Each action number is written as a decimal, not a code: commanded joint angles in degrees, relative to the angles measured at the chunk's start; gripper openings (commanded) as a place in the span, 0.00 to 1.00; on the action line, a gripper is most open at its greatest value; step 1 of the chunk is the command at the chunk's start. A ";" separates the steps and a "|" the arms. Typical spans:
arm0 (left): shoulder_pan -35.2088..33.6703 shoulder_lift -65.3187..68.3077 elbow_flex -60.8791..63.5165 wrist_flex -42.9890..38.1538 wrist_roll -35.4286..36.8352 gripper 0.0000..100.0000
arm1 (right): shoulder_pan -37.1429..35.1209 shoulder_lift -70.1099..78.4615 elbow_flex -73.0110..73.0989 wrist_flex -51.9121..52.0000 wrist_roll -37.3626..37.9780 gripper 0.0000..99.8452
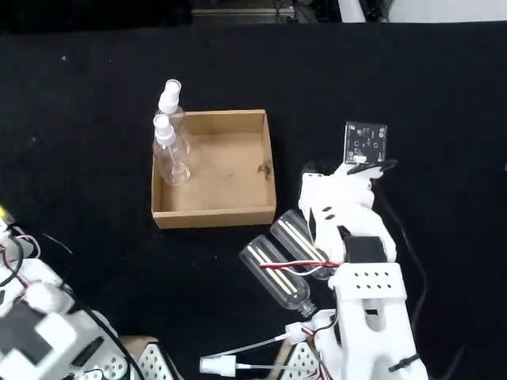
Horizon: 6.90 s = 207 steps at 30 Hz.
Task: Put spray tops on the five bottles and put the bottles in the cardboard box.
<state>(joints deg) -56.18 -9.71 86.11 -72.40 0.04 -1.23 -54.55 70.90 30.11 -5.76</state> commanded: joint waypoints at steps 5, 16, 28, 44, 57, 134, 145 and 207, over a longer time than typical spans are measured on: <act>-2.24 22.51 -8.84 -21.54 -0.18 0.05 | -0.26 -1.80 -0.04 -1.76 -0.53 0.04; -3.56 40.44 -17.36 -26.81 0.00 0.05 | -0.18 -1.80 -0.04 -1.76 -0.44 0.04; -3.65 40.53 -16.92 -26.81 -0.09 0.05 | -0.18 -1.80 -0.04 -1.76 -0.44 0.04; -4.88 40.44 -17.01 -26.81 0.26 0.29 | -0.18 -1.80 -0.04 -1.76 -0.18 0.04; -5.32 35.25 -15.25 -26.81 0.26 0.29 | -0.18 -1.80 0.04 -1.76 -0.18 0.04; 19.82 -9.67 10.42 -16.70 0.44 0.03 | 0.09 -1.80 -0.13 -1.76 -0.09 0.04; 19.82 -11.08 10.42 -10.73 0.44 0.03 | 0.18 -1.80 1.45 -6.33 -0.09 0.04; 54.46 -92.75 11.38 70.42 0.44 0.03 | 0.18 -1.63 1.54 -6.42 -0.09 0.04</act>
<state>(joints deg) -6.07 -102.99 96.75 -2.15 0.04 -1.23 -54.55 72.75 25.27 -5.76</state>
